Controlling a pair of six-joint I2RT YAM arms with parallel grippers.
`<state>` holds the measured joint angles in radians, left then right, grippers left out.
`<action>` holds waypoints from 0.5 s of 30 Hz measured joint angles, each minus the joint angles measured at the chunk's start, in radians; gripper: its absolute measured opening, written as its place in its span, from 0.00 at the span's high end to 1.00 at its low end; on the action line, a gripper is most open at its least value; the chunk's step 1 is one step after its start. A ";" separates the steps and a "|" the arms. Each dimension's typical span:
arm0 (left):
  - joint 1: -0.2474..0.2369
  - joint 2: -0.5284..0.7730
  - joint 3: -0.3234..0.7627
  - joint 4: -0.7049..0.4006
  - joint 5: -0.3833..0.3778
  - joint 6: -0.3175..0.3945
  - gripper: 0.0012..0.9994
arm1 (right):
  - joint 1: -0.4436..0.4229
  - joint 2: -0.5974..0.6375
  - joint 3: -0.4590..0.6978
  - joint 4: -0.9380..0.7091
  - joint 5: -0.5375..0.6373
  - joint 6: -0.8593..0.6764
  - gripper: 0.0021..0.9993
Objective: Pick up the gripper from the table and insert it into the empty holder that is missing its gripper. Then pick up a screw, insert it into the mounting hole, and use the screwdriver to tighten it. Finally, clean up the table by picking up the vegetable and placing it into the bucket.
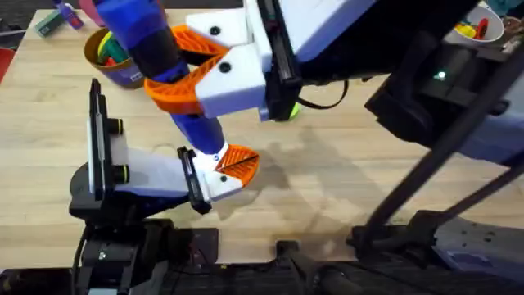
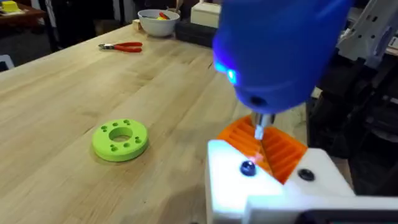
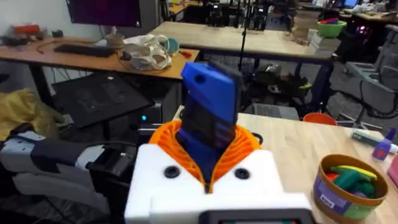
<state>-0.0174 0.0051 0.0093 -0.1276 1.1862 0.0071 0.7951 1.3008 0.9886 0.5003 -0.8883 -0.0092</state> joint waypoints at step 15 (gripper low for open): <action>0.000 0.000 0.000 0.000 0.000 0.000 0.98 | 0.029 0.001 -0.064 0.166 0.007 -0.014 0.98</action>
<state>-0.0174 0.0051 0.0093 -0.1276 1.1862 0.0073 0.8246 1.3022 0.9244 0.6666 -0.8811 -0.0232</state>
